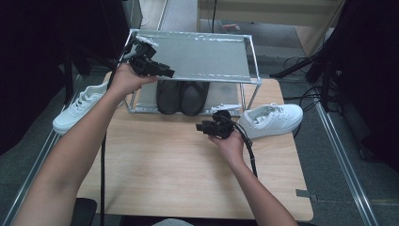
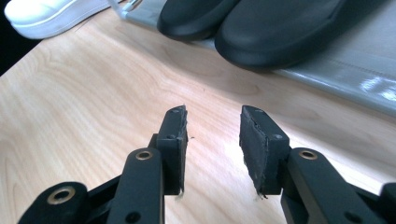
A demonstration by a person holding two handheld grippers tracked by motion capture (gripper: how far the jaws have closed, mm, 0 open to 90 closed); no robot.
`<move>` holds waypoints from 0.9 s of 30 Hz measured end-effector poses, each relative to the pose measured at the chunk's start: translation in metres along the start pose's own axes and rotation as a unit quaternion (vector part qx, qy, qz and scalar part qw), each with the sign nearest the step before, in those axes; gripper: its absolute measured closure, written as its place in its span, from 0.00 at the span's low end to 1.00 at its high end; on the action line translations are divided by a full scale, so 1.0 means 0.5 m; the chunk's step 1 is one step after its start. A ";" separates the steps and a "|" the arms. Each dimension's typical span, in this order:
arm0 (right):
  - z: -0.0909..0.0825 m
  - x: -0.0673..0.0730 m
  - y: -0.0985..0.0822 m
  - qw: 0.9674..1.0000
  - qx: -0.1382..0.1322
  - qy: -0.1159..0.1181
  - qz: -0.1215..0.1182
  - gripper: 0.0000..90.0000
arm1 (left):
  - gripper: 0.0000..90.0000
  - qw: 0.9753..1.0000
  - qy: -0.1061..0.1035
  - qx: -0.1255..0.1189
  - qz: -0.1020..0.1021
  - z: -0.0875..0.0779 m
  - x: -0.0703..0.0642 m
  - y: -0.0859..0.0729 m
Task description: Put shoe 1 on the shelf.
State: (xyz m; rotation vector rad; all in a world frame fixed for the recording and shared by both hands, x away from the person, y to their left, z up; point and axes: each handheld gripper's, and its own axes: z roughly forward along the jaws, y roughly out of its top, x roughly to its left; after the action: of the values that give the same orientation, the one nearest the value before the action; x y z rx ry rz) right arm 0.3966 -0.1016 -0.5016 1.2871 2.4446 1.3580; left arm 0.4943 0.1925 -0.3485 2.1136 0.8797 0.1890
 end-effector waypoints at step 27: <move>-0.180 0.002 -0.075 0.995 -0.065 0.015 -0.073 0.50 | 0.44 0.999 -0.043 -0.010 0.015 -0.049 -0.120 -0.137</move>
State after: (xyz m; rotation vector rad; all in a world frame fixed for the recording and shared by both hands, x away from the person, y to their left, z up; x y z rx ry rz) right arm 0.3345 -0.1712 -0.4737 1.0444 2.3702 1.4789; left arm 0.4033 0.1980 -0.3734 2.1017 0.7934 0.1196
